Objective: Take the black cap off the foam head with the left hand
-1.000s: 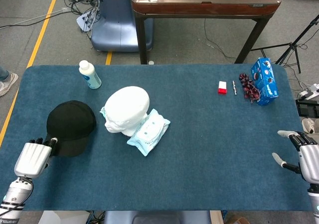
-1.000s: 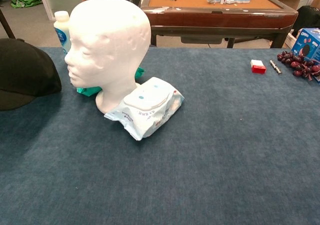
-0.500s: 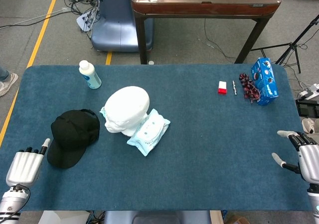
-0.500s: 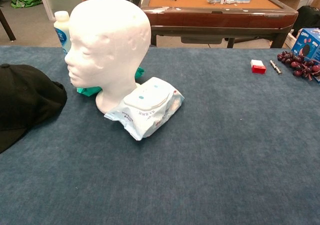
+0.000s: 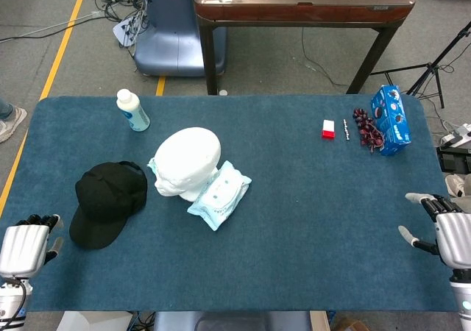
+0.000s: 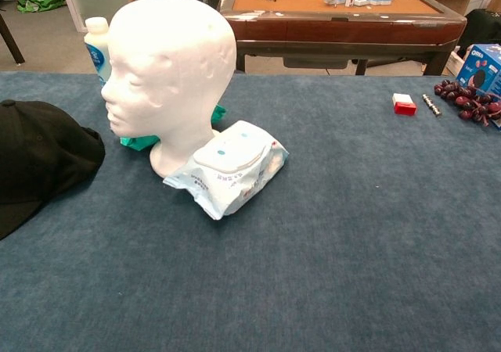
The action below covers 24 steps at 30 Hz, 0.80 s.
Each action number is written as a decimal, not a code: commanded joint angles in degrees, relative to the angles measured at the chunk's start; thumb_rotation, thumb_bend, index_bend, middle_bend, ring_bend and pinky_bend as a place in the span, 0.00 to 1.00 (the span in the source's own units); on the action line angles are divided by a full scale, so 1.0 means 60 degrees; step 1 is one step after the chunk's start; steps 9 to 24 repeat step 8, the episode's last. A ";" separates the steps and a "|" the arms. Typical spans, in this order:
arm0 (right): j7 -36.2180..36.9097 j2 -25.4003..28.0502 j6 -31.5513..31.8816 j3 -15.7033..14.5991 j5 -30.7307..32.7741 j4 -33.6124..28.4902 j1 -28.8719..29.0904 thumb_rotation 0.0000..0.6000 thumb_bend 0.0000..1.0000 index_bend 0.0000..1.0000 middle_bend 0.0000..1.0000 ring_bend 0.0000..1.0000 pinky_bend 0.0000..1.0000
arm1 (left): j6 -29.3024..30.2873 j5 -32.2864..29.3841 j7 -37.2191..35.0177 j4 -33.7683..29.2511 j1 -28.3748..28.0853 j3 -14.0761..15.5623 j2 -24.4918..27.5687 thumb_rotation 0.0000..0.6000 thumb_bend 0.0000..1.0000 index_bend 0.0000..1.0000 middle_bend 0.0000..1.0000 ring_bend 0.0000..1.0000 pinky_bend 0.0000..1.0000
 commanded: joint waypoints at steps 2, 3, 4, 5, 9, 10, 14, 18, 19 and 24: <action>-0.0056 -0.0018 -0.0143 0.0016 0.0074 0.0015 0.0066 1.00 0.21 0.32 0.39 0.31 0.42 | 0.0038 -0.0041 -0.0649 0.0459 0.0184 -0.0167 -0.0199 1.00 0.27 0.51 0.58 0.45 0.59; -0.0055 -0.0020 -0.0199 0.0024 0.0110 0.0019 0.0090 1.00 0.21 0.32 0.39 0.31 0.42 | 0.0002 -0.0030 -0.0721 0.0487 0.0169 -0.0191 -0.0193 1.00 0.27 0.51 0.59 0.45 0.59; -0.0058 -0.0017 -0.0261 0.0033 0.0146 0.0026 0.0116 1.00 0.21 0.32 0.39 0.31 0.42 | -0.0023 -0.0007 -0.0825 0.0524 0.0156 -0.0217 -0.0192 1.00 0.27 0.51 0.59 0.45 0.59; -0.0062 -0.0008 -0.0340 0.0048 0.0201 0.0032 0.0148 1.00 0.21 0.32 0.39 0.31 0.42 | -0.0059 -0.0022 -0.0954 0.0585 0.0151 -0.0255 -0.0201 1.00 0.27 0.51 0.59 0.45 0.59; -0.0077 0.0009 -0.0441 0.0069 0.0272 0.0023 0.0194 1.00 0.21 0.32 0.39 0.31 0.42 | -0.0226 -0.0124 -0.1063 0.0665 0.0138 -0.0303 -0.0226 1.00 0.27 0.51 0.59 0.45 0.59; -0.0077 0.0009 -0.0441 0.0069 0.0272 0.0023 0.0194 1.00 0.21 0.32 0.39 0.31 0.42 | -0.0226 -0.0124 -0.1063 0.0665 0.0138 -0.0303 -0.0226 1.00 0.27 0.51 0.59 0.45 0.59; -0.0077 0.0009 -0.0441 0.0069 0.0272 0.0023 0.0194 1.00 0.21 0.32 0.39 0.31 0.42 | -0.0226 -0.0124 -0.1063 0.0665 0.0138 -0.0303 -0.0226 1.00 0.27 0.51 0.59 0.45 0.59; -0.0077 0.0009 -0.0441 0.0069 0.0272 0.0023 0.0194 1.00 0.21 0.32 0.39 0.31 0.42 | -0.0226 -0.0124 -0.1063 0.0665 0.0138 -0.0303 -0.0226 1.00 0.27 0.51 0.59 0.45 0.59; -0.0077 0.0009 -0.0441 0.0069 0.0272 0.0023 0.0194 1.00 0.21 0.32 0.39 0.31 0.42 | -0.0226 -0.0124 -0.1063 0.0665 0.0138 -0.0303 -0.0226 1.00 0.27 0.51 0.59 0.45 0.59; -0.0077 0.0009 -0.0441 0.0069 0.0272 0.0023 0.0194 1.00 0.21 0.32 0.39 0.31 0.42 | -0.0226 -0.0124 -0.1063 0.0665 0.0138 -0.0303 -0.0226 1.00 0.27 0.51 0.59 0.45 0.59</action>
